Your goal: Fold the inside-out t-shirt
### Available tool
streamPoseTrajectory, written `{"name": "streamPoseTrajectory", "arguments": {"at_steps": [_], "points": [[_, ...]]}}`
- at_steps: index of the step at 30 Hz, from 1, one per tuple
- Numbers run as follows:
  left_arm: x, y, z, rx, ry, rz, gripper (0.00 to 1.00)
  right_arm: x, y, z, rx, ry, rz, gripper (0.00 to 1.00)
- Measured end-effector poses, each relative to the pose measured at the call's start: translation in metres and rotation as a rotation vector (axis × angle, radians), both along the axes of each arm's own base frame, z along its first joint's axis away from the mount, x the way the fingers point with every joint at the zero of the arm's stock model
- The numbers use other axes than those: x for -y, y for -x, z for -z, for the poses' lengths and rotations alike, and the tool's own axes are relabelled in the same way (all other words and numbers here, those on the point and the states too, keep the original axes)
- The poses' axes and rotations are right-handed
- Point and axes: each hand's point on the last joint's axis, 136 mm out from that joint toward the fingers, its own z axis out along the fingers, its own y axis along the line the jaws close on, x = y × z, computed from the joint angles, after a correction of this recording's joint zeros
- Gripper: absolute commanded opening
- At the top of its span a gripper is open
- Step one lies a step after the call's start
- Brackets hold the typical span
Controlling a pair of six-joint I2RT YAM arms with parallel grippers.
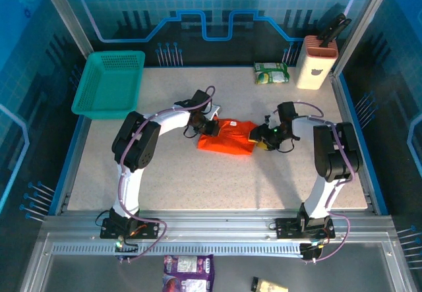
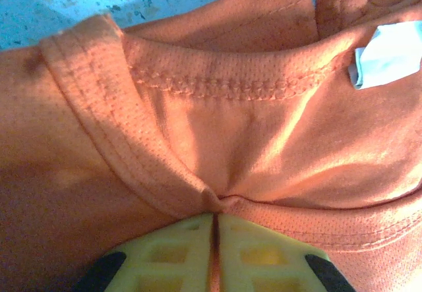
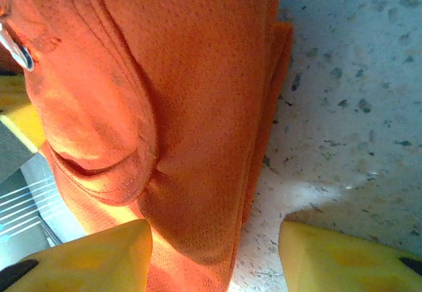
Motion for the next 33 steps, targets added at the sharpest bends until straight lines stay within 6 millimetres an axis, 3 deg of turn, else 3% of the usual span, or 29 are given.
{"name": "streamPoseTrajectory", "arguments": {"at_steps": [18, 29, 33], "points": [[-0.001, -0.001, -0.001, -0.003, 0.007, -0.002, 0.12, -0.003, -0.007, 0.004, -0.059, -0.016, 0.044, 0.36], [-0.006, -0.001, -0.004, -0.007, 0.017, -0.012, 0.14, -0.011, -0.019, 0.002, 0.001, -0.020, 0.026, 0.11], [-0.010, 0.004, -0.017, 0.006, 0.023, -0.019, 0.23, -0.006, -0.024, -0.002, 0.014, 0.026, 0.014, 0.04]]}}
